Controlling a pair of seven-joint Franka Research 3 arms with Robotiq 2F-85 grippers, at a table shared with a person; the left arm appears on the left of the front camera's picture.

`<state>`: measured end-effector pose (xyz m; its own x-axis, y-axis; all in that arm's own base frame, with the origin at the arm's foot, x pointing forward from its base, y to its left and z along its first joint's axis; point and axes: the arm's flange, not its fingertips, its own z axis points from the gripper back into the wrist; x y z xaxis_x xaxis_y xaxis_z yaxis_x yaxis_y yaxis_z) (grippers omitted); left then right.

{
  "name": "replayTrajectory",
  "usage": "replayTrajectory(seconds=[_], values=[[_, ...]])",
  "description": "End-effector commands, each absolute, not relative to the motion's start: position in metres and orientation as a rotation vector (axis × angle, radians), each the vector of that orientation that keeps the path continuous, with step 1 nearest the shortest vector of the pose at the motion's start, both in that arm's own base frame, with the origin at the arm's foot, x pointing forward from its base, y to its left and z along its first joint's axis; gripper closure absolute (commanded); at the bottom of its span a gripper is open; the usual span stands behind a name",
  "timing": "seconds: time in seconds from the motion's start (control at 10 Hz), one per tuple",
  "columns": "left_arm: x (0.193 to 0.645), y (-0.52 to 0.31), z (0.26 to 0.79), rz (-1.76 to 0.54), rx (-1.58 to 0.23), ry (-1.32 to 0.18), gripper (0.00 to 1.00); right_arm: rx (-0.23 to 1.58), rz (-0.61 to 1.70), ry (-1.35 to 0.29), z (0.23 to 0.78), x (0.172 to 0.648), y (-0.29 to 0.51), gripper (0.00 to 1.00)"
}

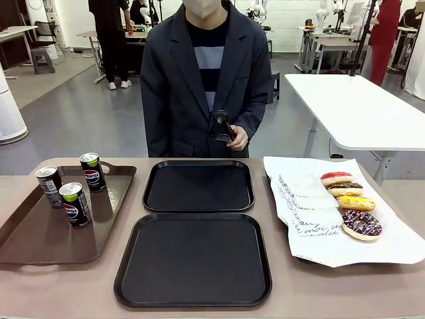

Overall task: Set up donuts and drinks on trays.
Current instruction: Pick up one Pepsi coke and place it on the Flat Tray.

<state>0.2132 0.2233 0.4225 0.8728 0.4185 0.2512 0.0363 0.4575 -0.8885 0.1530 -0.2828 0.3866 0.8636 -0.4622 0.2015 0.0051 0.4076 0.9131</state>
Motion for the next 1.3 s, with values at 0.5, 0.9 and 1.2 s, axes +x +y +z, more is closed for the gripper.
replayTrajectory(seconds=[0.5, 0.9, 1.2], values=[[0.2115, 0.2251, 0.4191, 0.251, -1.101, -0.481, 0.0, 1.131, -0.293, -0.468, 0.3855, 0.1562, -0.2785, 0.0], [0.2115, 0.2251, 0.4191, 0.251, -1.101, -0.481, 0.0, 1.131, -0.293, -0.468, 0.3855, 0.1562, -0.2785, 0.0], [0.2115, 0.2251, 0.4191, 0.251, -1.101, -0.481, 0.0, 1.131, -0.293, -0.468, 0.3855, 0.1562, -0.2785, 0.0]])
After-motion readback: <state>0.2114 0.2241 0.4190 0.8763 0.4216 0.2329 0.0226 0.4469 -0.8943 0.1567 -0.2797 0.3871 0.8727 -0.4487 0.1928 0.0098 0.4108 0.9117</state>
